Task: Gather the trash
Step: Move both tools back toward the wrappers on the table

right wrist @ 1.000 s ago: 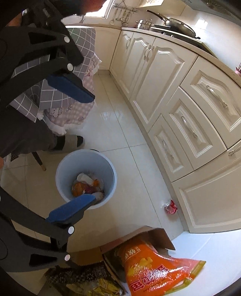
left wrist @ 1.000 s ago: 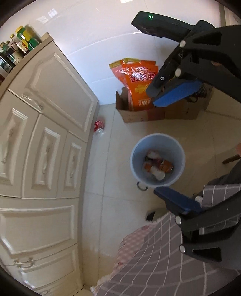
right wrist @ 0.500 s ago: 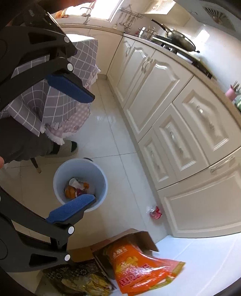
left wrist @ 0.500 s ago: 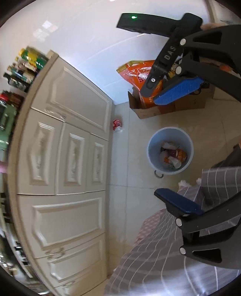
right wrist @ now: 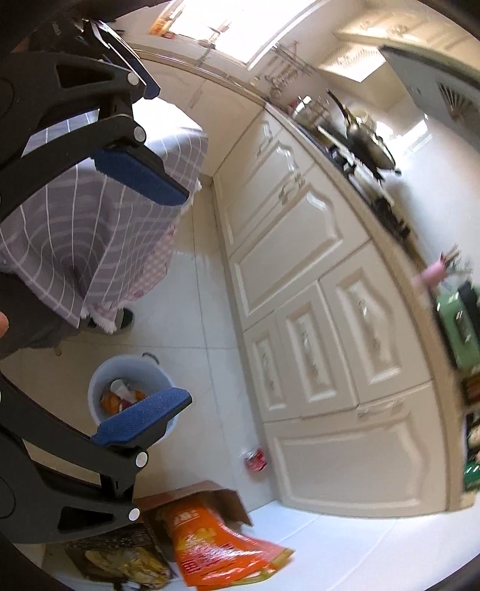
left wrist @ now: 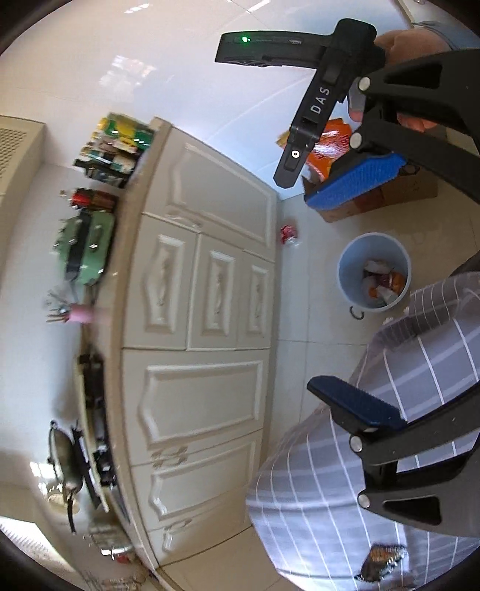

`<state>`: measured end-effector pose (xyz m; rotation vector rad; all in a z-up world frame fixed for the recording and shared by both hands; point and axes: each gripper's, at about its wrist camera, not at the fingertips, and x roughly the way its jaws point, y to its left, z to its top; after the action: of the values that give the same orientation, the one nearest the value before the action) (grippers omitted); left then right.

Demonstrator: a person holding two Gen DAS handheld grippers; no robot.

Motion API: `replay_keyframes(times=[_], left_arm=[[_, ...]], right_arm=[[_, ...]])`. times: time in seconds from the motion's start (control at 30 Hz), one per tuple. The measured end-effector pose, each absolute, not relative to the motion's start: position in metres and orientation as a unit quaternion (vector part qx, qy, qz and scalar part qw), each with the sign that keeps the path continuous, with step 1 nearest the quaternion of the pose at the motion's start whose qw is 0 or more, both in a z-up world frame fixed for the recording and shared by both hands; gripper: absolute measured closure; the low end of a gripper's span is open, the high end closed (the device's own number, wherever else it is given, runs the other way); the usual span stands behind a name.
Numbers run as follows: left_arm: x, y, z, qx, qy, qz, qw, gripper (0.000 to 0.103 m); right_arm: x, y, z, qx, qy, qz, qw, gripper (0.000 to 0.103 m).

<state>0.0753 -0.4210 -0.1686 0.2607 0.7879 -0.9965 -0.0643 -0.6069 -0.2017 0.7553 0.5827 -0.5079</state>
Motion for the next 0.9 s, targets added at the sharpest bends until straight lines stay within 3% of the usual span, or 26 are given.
replay_keyframes(times=[0.5,0.9], left_arm=[[0.095,-0.301,-0.108,0.086,0.288,-0.405,0.863,0.01],[0.116,-0.189,-0.099,0.046,0.259,-0.32,0.91,0.007]], right_arm=[[-0.005,-0.509,-0.137,0.282,0.27,-0.148,0.909,0.006],[0.056,-0.416,-0.113,0.222,0.284,-0.047,0.932,0.006]])
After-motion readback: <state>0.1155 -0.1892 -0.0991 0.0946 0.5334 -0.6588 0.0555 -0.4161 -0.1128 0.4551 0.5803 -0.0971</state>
